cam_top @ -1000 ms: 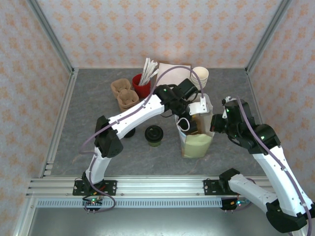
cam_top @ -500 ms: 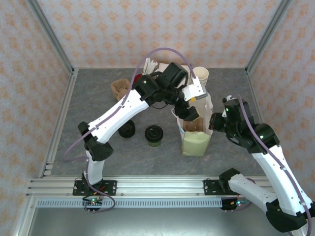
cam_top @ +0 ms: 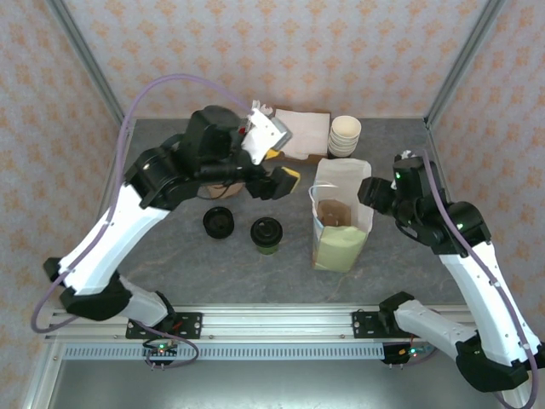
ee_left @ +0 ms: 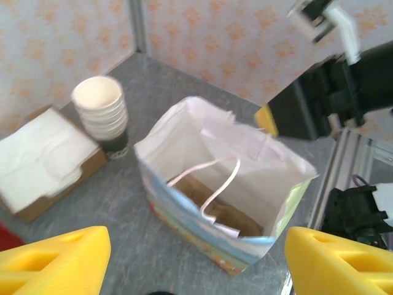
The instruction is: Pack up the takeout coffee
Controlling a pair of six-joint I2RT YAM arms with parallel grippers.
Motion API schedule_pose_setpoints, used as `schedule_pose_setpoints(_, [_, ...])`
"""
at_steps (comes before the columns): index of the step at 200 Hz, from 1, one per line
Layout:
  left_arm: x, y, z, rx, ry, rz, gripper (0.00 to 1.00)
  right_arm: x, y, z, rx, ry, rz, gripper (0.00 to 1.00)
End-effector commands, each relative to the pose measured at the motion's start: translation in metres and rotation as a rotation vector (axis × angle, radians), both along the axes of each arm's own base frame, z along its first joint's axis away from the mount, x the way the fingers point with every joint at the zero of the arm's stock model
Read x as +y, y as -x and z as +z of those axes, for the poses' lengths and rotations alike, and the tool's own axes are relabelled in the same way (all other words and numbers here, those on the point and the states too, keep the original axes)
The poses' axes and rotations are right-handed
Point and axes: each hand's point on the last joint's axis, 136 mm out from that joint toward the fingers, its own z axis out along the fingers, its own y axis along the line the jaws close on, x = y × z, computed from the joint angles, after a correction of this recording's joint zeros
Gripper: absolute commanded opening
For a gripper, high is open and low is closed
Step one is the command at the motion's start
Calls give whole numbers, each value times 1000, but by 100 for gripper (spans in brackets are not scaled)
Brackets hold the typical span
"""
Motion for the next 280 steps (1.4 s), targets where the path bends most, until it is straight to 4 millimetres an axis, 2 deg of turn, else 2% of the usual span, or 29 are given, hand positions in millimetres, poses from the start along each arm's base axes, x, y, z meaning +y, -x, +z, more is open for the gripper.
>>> schedule_pose_setpoints(1, [32, -6, -4, 11, 56, 167, 77, -15, -7, 6, 6, 95, -26, 63])
schedule_pose_setpoints(36, [80, 5, -13, -42, 129, 333, 90, -14, -25, 5, 31, 94, -2, 69])
schedule_pose_setpoints(62, [112, 5, -31, -72, 128, 464, 99, -9, -43, -13, 94, 87, 39, 71])
schedule_pose_setpoints(80, [125, -2, -48, -78, 114, 533, 100, -8, -53, -27, 131, 88, 61, 71])
schedule_pose_setpoints(99, [130, -15, -68, -78, 85, 577, 100, -5, -67, -47, 182, 82, 95, 71])
schedule_pose_setpoints(121, [131, -44, -94, -63, 43, 613, 100, 6, -76, -61, 224, 64, 170, 66])
schedule_pose_setpoints(136, [134, -63, -106, -52, 19, 652, 100, 13, -77, -68, 266, 57, 216, 59])
schedule_pose_setpoints(152, [131, -71, -117, -59, 7, 653, 100, 22, -74, -72, 314, 23, 254, 51])
schedule_pose_setpoints(181, [145, -64, -119, -96, 109, 721, 100, 34, -71, -67, 326, -50, 279, 31])
schedule_pose_setpoints(199, [158, -52, -123, -108, 121, 752, 100, 29, -74, -66, 273, -48, 246, 10])
schedule_pose_setpoints(216, [168, -39, -130, -86, 110, 766, 100, 30, -74, -55, 185, -77, 230, 2])
schedule_pose_setpoints(235, [175, -28, -138, -58, 70, 769, 100, 30, -74, -37, 87, -121, 204, 0])
schedule_pose_setpoints(238, [176, -27, -140, -55, 63, 771, 100, 30, -71, -28, 51, -131, 205, 0])
schedule_pose_setpoints(253, [181, -23, -142, -45, 50, 779, 100, 32, -69, -11, -51, -166, 205, 0])
schedule_pose_setpoints(280, [178, -20, -140, -49, 64, 756, 100, 33, -61, 1, -162, -215, 206, 0])
